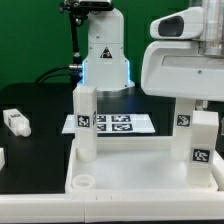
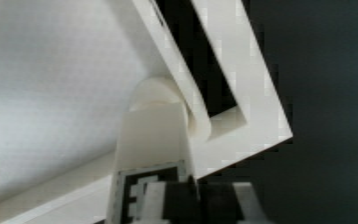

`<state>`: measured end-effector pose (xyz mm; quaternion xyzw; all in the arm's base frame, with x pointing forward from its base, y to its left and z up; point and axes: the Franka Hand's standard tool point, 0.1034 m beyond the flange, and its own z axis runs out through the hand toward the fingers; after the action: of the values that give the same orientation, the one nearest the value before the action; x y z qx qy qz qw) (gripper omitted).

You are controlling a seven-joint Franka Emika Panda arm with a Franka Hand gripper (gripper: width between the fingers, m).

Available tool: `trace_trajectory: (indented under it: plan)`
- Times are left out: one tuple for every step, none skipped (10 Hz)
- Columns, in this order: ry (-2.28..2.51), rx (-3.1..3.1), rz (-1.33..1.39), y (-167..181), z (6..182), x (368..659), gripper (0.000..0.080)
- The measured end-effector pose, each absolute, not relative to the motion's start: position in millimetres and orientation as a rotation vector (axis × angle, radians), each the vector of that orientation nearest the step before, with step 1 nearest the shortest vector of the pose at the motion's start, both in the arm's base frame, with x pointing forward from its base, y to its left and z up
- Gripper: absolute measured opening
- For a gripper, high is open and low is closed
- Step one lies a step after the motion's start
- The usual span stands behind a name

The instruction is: Assemble desk

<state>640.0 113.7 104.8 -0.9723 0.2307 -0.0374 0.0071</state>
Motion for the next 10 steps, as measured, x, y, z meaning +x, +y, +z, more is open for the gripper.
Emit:
trace_trajectory:
  plan:
    - [0.718,-3.040,-0.109,121.2,102.2,631.4,0.0002]
    - [0.717,-3.037,-0.111,128.6,98.0,622.5,0.0002]
    - [0.734,-3.035,-0.097,133.5,94.1,616.7,0.0002]
    - [0.746,-3.031,-0.096,135.8,93.7,616.1,0.0002]
    - [0.751,-3.030,-0.096,133.7,93.7,616.6,0.0132]
    - [0.752,-3.030,-0.096,133.4,93.6,616.7,0.0351]
    - [0.753,-3.030,-0.096,133.4,94.0,616.7,0.0351]
    - [0.763,-3.023,-0.086,133.4,98.6,616.2,0.0491]
    - [0.783,-3.011,-0.079,133.0,106.8,615.8,0.0601]
    - [0.798,-2.998,-0.092,126.2,113.8,619.5,0.0601]
